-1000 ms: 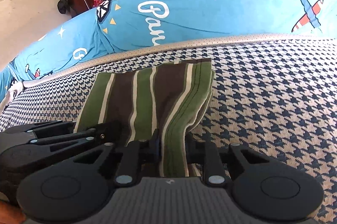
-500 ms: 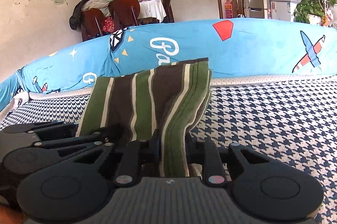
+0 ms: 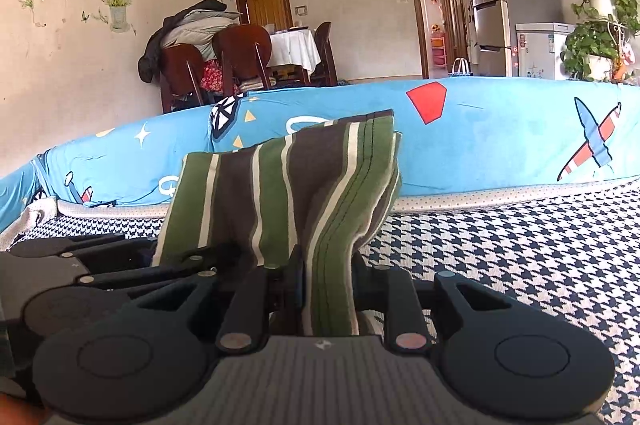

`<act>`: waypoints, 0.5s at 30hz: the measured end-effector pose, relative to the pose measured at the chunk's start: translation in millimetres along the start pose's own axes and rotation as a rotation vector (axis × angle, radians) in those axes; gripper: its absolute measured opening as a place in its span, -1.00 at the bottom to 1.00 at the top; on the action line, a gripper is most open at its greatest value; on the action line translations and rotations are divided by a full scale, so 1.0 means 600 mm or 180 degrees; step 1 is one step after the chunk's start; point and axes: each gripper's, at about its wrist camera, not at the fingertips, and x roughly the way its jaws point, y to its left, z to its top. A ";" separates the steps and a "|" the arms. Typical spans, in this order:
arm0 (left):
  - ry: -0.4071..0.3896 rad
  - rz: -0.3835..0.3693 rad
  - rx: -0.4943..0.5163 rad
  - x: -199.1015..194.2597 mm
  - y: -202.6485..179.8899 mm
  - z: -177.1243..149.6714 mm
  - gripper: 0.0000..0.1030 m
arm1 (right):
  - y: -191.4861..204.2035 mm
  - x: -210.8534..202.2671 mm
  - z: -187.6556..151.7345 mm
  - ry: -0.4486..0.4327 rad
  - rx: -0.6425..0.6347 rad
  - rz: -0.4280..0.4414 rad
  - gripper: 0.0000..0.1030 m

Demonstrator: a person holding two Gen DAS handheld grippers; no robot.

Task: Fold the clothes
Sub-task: 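Lift the folded striped shirt with both grippers and shift it slightly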

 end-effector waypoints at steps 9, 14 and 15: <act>-0.0020 0.0016 0.0074 0.030 -0.005 0.021 -0.60 | -0.015 0.020 0.019 -0.0053 0.0088 -0.0047 -0.58; -0.0015 0.0012 0.0107 0.046 -0.007 0.029 -0.60 | -0.021 0.032 0.025 -0.0036 0.0131 -0.0067 -0.58; -0.0010 0.0009 0.0112 0.049 -0.006 0.030 -0.60 | -0.022 0.033 0.024 -0.0033 0.0135 -0.0072 -0.58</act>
